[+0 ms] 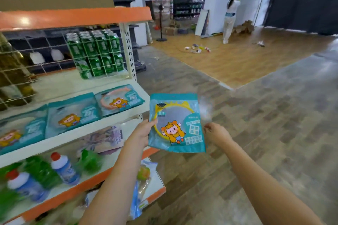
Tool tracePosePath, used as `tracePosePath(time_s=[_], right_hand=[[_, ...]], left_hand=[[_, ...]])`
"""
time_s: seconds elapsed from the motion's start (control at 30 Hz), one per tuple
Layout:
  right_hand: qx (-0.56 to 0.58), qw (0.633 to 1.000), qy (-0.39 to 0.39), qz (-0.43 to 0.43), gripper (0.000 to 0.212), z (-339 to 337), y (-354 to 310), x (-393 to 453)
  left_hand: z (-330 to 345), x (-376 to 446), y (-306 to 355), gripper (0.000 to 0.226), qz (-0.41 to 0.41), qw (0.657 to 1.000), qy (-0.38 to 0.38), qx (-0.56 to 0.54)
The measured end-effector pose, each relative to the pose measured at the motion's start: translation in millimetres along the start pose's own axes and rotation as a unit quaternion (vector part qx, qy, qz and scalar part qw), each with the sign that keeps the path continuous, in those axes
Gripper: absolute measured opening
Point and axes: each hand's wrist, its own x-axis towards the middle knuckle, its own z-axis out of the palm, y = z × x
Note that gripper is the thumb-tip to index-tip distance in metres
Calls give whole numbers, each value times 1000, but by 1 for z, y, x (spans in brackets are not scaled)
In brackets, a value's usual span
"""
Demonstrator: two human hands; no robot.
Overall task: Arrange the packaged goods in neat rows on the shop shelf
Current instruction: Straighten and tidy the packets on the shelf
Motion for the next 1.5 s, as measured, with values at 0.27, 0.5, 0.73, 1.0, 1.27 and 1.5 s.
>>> tracePosePath(time_s=[0.27,0.5,0.73,1.0,1.27,1.5], right_hand=[[-2,994,-54,-90,25,-18,-22,55],[71,984,-101,-127,30,-10,-54,63],[214,951,-184,-129,33,-5,-122,80],[446,849,-284,-12,32,-1,-166,90],[492,816,-302,9,19,11,-180,109],[467,832,-298,26,26,21,-209,136]], left_hand=[[6,9,4,12,19,994,85,-59],[-13,-6,-5,20,25,983,163,-82],[-44,-16,10,24,34,971,212,-100],[-65,-10,50,18,58,967,221,-111],[-86,-1,59,22,71,967,241,-49],[-117,-6,63,8,81,946,312,39]])
